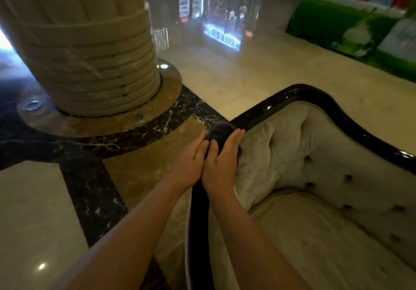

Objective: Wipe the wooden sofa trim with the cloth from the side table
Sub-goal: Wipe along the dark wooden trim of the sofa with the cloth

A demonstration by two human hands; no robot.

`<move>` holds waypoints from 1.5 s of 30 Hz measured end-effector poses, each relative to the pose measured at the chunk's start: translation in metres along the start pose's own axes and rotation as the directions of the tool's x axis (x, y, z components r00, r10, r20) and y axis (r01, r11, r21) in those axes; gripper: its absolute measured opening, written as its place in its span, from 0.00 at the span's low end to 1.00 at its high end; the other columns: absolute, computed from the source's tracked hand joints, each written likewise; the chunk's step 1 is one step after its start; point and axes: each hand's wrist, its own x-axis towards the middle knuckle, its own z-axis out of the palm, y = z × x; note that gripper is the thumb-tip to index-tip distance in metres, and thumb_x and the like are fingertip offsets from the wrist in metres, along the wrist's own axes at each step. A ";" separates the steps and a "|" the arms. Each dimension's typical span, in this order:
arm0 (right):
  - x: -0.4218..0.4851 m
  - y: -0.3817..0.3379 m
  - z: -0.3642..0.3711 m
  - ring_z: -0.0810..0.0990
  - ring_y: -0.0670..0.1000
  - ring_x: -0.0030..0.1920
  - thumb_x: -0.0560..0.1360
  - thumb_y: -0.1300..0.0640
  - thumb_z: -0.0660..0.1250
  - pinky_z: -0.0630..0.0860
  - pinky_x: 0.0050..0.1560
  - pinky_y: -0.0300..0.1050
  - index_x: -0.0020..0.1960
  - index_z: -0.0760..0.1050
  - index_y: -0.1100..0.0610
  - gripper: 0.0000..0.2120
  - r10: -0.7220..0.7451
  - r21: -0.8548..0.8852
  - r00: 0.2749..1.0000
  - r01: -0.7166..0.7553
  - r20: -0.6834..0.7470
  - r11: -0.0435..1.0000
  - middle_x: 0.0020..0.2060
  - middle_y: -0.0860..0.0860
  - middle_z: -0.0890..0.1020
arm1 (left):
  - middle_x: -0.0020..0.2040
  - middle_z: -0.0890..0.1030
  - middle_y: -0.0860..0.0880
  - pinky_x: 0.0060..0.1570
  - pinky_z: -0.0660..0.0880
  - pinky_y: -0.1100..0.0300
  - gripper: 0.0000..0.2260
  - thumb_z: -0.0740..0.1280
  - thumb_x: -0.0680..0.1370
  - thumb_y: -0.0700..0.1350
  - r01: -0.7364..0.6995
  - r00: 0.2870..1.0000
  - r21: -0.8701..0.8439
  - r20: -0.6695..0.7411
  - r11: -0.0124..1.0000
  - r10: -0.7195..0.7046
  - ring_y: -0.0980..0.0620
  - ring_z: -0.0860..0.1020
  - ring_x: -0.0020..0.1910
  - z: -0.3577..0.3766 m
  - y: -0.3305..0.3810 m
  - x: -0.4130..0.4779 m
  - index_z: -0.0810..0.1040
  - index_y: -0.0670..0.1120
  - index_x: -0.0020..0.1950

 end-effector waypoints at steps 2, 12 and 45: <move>0.021 -0.003 0.005 0.41 0.40 0.74 0.84 0.53 0.54 0.39 0.59 0.15 0.80 0.38 0.59 0.33 0.050 -0.001 0.993 -0.050 -0.111 0.999 0.80 0.53 0.39 | 0.74 0.73 0.46 0.71 0.65 0.66 0.19 0.53 0.85 0.45 -0.030 0.993 0.011 0.118 0.999 0.028 0.55 0.70 0.72 -0.005 0.008 0.029 0.69 0.43 0.76; 0.141 -0.001 -0.033 0.42 0.38 0.73 0.84 0.54 0.54 0.38 0.60 0.15 0.80 0.39 0.57 0.31 0.241 -0.005 0.890 -0.263 -0.387 0.965 0.81 0.51 0.42 | 0.72 0.75 0.47 0.70 0.69 0.65 0.20 0.53 0.86 0.46 0.037 0.860 -0.062 0.510 0.997 0.000 0.57 0.73 0.69 0.044 0.047 0.170 0.68 0.44 0.76; 0.405 0.176 -0.265 0.56 0.60 0.78 0.85 0.55 0.51 0.57 0.75 0.49 0.79 0.37 0.63 0.31 0.741 0.564 0.049 -0.616 -0.670 0.551 0.81 0.60 0.46 | 0.56 0.82 0.32 0.61 0.75 0.45 0.17 0.56 0.83 0.41 -0.369 -0.029 0.163 0.982 0.915 -0.187 0.37 0.81 0.56 0.428 0.132 0.458 0.80 0.33 0.59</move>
